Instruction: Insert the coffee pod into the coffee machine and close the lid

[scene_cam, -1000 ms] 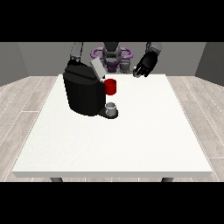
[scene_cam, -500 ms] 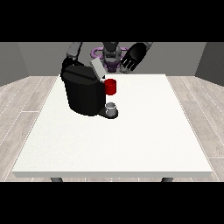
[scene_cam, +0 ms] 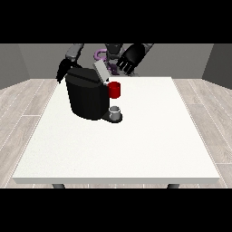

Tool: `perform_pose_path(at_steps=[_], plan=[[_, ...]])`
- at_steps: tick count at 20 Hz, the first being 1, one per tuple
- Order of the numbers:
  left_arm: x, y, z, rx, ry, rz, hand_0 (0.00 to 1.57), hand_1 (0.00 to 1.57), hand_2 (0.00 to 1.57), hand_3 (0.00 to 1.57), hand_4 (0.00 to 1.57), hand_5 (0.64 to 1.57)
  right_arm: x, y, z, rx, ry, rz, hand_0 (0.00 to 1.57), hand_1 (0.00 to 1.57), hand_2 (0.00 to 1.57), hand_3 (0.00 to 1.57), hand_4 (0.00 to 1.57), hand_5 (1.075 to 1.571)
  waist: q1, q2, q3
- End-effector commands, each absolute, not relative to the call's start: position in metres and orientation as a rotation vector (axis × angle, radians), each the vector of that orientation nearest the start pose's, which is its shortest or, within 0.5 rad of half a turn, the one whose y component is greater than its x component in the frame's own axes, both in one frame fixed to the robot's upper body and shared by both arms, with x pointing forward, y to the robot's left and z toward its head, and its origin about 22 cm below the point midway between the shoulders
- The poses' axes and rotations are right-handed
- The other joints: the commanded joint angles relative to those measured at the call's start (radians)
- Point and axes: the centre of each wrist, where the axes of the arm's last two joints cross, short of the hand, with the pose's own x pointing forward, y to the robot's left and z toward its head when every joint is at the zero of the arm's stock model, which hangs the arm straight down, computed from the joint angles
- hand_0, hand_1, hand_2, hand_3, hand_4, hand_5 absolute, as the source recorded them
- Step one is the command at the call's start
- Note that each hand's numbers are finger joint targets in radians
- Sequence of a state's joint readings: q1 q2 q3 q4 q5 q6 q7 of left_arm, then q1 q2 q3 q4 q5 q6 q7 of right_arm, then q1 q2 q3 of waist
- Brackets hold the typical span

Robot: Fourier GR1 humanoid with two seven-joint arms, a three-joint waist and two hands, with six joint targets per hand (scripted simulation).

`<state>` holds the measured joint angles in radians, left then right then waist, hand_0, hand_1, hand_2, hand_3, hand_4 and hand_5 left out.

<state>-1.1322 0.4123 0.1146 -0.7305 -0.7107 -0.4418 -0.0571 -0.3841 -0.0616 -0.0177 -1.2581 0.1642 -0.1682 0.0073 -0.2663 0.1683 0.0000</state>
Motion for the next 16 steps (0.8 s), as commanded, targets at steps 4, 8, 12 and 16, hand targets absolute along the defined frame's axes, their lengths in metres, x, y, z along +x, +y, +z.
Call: perform_pose_path(at_steps=[4, 8, 12, 16], plan=[[0.457, 0.249, 0.281, 0.635, -1.568, -1.066, 1.27, 1.27, 1.3, 1.26, 0.47, 1.571, 0.345, -0.19, 0.06, -0.218, -1.705, 0.136, 0.0, 0.0, 0.0, 0.0, 0.0, 1.571, -0.039, 0.092, 0.0001], [0.46, 0.231, 0.258, 0.617, -1.534, -1.103, 1.2, 1.2, 1.29, 1.25, 0.49, 1.571, 0.34, -0.196, 0.046, -0.233, -1.695, 0.125, 0.0, 0.0, 0.0, 0.0, 0.1, 1.571, -0.037, 0.091, 0.0002], [0.461, 0.238, 0.249, 0.607, -1.517, -1.125, 1.17, 1.17, 1.24, 1.22, 0.46, 1.571, 0.341, -0.199, 0.05, -0.24, -1.668, 0.111, 0.0, 0.0, 0.0, 0.0, 0.0, 1.571, -0.029, 0.081, 0.0001], [0.461, 0.245, 0.267, 0.617, -1.551, -1.128, 1.26, 1.26, 1.29, 1.23, 0.43, 1.571, 0.349, -0.203, 0.061, -0.249, -1.708, 0.12, 0.0, 0.0, 0.0, 0.0, 0.15, 1.571, -0.025, 0.131, 0.0]])
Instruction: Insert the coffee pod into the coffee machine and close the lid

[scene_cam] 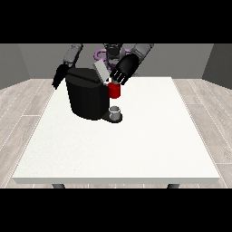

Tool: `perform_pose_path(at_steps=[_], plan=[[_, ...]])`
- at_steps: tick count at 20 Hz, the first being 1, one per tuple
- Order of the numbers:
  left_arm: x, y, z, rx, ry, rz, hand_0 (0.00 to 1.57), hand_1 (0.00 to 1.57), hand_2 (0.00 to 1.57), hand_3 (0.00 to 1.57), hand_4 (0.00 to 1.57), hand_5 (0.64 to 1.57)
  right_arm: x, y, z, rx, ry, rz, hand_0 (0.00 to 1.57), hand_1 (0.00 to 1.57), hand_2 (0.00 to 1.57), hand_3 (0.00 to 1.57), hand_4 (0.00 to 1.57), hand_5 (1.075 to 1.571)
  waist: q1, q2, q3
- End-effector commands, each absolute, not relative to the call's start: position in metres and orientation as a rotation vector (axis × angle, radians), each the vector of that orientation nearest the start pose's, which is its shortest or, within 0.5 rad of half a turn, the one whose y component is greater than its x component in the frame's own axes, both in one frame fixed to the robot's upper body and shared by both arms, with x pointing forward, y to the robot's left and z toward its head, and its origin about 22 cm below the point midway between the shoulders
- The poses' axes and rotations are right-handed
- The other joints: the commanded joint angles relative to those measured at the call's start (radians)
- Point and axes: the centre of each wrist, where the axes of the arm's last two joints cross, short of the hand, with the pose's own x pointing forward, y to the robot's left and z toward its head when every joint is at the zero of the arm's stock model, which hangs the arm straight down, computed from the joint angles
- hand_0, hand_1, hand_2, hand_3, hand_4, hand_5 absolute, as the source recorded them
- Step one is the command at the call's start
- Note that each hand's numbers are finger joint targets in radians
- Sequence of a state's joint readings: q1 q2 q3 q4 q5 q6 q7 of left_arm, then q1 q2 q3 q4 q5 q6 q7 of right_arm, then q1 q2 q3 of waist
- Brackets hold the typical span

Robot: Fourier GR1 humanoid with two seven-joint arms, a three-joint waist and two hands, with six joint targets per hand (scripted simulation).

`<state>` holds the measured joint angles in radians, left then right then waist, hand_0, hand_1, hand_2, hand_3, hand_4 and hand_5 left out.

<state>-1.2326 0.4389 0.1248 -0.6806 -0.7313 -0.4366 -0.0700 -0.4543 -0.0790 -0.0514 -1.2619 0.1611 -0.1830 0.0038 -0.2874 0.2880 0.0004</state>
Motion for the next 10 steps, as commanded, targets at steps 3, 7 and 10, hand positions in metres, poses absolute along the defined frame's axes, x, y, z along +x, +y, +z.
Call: perform_pose_path(at_steps=[3, 7, 10], plan=[[0.462, 0.238, 0.24, 0.565, -1.524, -1.134, 1.24, 1.24, 1.28, 1.23, 0.42, 1.571, 0.344, -0.206, 0.053, -0.243, -1.683, 0.104, 0.0, 0.0, 0.0, 0.0, 0.0, 1.571, 0.003, -0.028, -0.0004], [0.463, 0.232, 0.26, 0.581, -1.574, -1.125, 1.19, 1.19, 1.23, 1.19, 0.43, 1.571, 0.35, -0.219, 0.054, -0.263, -1.726, 0.097, 0.0, 0.0, 0.0, 0.0, 0.1, 1.571, 0.008, 0.022, 0.0001], [0.462, 0.22, 0.272, 0.624, -1.563, -1.145, 1.17, 1.17, 1.24, 1.2, 0.42, 1.571, 0.35, -0.221, 0.043, -0.269, -1.693, 0.074, 0.0, 0.0, 0.0, 0.0, 0.0, 1.571, 0.016, 0.012, 0.0003]])
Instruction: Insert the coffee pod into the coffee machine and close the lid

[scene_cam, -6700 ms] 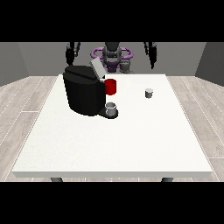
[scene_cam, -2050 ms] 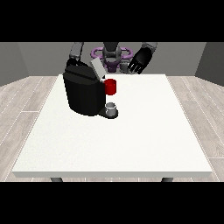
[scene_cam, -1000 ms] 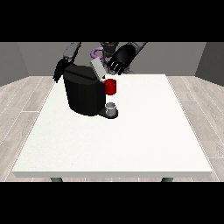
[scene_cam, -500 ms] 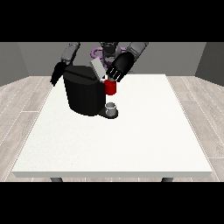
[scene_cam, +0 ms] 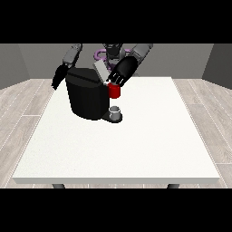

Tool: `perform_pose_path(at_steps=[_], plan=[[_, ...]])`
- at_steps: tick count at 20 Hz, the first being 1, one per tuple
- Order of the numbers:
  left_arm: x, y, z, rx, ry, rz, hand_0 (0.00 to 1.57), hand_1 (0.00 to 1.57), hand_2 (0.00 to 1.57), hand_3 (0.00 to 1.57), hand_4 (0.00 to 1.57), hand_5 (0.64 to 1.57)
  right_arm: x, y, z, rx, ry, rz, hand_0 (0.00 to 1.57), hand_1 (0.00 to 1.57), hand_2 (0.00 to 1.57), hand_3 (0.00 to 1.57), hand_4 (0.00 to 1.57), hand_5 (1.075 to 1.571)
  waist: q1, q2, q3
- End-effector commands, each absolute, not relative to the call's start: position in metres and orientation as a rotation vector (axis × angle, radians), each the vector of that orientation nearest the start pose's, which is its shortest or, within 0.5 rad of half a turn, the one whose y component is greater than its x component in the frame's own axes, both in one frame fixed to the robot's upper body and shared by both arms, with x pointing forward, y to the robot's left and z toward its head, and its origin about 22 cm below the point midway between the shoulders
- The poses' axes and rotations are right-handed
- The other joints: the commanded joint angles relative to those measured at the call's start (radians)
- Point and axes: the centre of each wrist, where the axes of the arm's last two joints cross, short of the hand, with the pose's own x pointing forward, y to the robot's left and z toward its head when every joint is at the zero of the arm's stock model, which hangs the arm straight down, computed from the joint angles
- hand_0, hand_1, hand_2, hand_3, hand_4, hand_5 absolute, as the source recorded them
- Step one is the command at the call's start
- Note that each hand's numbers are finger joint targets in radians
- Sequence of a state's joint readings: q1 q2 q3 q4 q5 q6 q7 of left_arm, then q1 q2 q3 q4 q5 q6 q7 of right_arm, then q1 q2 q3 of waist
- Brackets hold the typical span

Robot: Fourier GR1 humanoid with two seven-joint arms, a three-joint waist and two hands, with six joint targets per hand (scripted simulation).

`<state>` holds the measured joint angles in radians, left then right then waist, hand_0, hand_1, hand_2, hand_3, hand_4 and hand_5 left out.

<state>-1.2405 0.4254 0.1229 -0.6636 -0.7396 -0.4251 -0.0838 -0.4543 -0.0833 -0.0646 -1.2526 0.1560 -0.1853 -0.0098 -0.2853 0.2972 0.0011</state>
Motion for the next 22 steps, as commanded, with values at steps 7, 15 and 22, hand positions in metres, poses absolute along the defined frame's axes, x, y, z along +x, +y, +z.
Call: perform_pose_path(at_steps=[7, 15, 22], plan=[[0.459, 0.256, 0.296, 0.679, -1.584, -1.087, 1.22, 1.22, 1.26, 1.21, 0.38, 1.571, 0.35, -0.216, 0.057, -0.239, -1.732, 0.117, 0.0, 0.0, 0.0, 0.0, 0.0, 1.571, -0.025, 0.036, -0.0008], [0.464, 0.231, 0.268, 0.662, -1.612, -1.112, 1.18, 1.18, 1.2, 1.17, 0.35, 1.571, 0.349, -0.202, 0.055, -0.236, -1.671, 0.097, 0.0, 0.0, 0.0, 0.0, 0.0, 1.571, -0.011, -0.012, -0.001], [0.462, 0.24, 0.267, 0.8, -1.553, -1.205, 1.21, 1.21, 1.22, 1.09, 0.0, 1.571, 0.347, -0.211, 0.053, -0.259, -1.695, 0.119, 0.0, 0.0, 0.0, 0.0, 0.0, 1.571, -0.02, 0.013, -0.0008]])
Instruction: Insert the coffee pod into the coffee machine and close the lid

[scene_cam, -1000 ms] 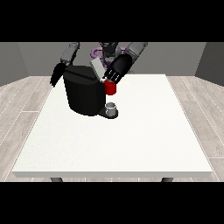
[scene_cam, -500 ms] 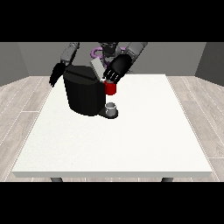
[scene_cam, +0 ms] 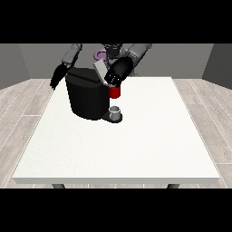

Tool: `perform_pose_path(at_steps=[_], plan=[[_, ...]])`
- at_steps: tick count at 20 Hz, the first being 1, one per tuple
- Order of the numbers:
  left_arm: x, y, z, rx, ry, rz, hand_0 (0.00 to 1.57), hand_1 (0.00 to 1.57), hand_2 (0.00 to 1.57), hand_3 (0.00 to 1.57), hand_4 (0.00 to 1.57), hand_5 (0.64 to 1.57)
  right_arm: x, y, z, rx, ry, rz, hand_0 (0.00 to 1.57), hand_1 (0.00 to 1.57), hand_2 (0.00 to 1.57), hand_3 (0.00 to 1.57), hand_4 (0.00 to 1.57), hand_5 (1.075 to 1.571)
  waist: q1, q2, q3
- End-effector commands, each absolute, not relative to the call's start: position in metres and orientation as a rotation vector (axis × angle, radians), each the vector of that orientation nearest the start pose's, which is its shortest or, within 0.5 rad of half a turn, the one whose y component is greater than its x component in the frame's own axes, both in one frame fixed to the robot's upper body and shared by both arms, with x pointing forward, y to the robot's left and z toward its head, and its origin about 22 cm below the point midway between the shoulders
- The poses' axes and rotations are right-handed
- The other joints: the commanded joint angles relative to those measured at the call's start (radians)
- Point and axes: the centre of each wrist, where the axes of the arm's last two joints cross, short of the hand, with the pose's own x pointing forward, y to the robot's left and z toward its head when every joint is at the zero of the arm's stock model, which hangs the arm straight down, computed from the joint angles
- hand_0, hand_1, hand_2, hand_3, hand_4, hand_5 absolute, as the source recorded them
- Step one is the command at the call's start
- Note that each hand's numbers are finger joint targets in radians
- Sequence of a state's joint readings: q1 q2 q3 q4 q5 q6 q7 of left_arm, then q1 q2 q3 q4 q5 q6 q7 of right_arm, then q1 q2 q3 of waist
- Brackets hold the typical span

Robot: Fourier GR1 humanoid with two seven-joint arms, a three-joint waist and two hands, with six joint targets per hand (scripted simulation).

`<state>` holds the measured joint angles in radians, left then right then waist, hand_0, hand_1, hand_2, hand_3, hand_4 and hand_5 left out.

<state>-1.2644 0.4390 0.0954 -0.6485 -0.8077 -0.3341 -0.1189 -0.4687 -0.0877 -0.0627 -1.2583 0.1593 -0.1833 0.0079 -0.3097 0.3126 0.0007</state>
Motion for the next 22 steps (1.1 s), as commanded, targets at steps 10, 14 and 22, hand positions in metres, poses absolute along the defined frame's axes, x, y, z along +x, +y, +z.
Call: perform_pose_path(at_steps=[10, 14, 22], plan=[[0.464, 0.248, 0.264, 0.798, -1.62, -1.152, 1.11, 1.11, 1.12, 0.97, 0.0, 1.571, 0.342, -0.205, 0.049, -0.244, -1.696, 0.129, 0.0, 0.0, 0.0, 0.0, 0.06, 1.571, -0.016, 0.005, -0.0007], [0.461, 0.246, 0.295, 0.845, -1.72, -1.119, 1.25, 1.25, 1.21, 0.96, 0.0, 1.571, 0.35, -0.201, 0.057, -0.263, -1.736, 0.101, 0.0, 0.0, 0.0, 0.0, 0.14, 1.571, -0.013, 0.055, -0.0005], [0.458, 0.268, 0.302, 0.903, -1.781, -1.11, 1.25, 1.25, 1.22, 0.94, 0.0, 1.571, 0.354, -0.185, 0.083, -0.265, -1.78, 0.158, 0.0, 0.0, 0.0, 0.0, 0.22, 1.571, -0.041, 0.109, -0.001]])
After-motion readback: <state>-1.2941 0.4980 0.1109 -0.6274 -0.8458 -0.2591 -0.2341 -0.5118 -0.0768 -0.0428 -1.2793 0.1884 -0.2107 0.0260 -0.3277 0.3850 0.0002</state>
